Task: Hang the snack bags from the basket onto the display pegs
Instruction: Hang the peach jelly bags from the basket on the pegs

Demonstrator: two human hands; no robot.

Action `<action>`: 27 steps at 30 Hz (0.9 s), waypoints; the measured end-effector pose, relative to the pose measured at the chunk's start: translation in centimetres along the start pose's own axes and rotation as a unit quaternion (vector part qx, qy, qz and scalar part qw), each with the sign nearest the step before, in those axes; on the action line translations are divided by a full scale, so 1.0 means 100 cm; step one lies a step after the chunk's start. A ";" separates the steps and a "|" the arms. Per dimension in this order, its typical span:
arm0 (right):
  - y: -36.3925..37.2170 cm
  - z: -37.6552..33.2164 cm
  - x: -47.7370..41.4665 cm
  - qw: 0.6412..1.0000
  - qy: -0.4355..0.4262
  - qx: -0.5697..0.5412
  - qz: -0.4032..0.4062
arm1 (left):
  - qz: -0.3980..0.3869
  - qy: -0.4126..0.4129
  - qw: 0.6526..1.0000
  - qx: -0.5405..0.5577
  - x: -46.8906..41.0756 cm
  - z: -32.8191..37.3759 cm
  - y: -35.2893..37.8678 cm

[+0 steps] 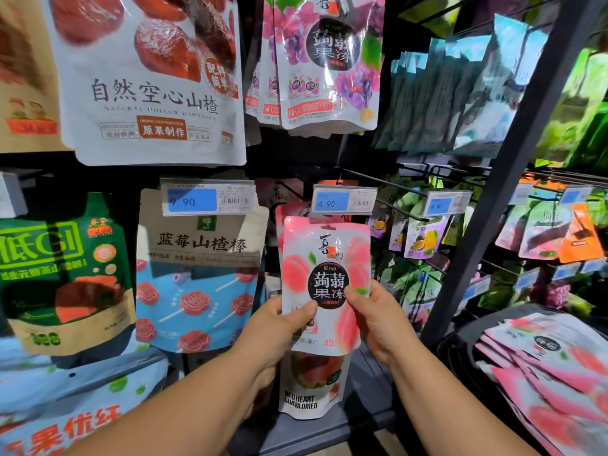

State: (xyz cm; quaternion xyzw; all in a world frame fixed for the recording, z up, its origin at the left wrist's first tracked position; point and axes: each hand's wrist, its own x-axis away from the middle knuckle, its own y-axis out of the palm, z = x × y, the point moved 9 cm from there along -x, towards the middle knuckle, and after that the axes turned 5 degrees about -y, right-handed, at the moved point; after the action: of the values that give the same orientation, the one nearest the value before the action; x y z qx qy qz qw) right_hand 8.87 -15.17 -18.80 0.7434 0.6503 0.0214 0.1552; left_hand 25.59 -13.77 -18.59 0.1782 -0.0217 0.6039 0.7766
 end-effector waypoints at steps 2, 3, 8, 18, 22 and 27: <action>-0.007 -0.002 -0.004 1.000 -0.010 0.002 0.008 | 0.010 0.012 0.999 -0.029 -0.006 0.001 0.001; -0.008 -0.004 -0.005 1.000 -0.017 0.000 0.008 | 0.012 0.020 0.999 -0.042 -0.009 0.002 0.002; -0.013 -0.007 -0.015 0.999 -0.028 0.008 0.017 | 0.027 0.036 0.998 -0.047 -0.016 0.005 0.004; -0.017 -0.001 -0.034 0.999 -0.023 0.031 0.035 | 0.044 0.055 0.997 -0.037 -0.028 0.010 0.003; -0.015 0.000 -0.043 0.998 -0.012 0.038 0.042 | 0.062 0.061 0.995 -0.047 -0.037 0.011 0.002; -0.012 0.006 -0.059 0.996 -0.005 0.064 0.057 | 0.116 0.067 0.986 -0.098 -0.049 0.012 -0.009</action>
State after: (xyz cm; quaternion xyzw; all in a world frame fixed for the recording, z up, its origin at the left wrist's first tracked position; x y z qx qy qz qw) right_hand 6.94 -20.90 -18.72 0.7874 0.6065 -0.0150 0.1091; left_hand 25.34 -18.86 -18.94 0.0565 -0.0499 0.6956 0.7144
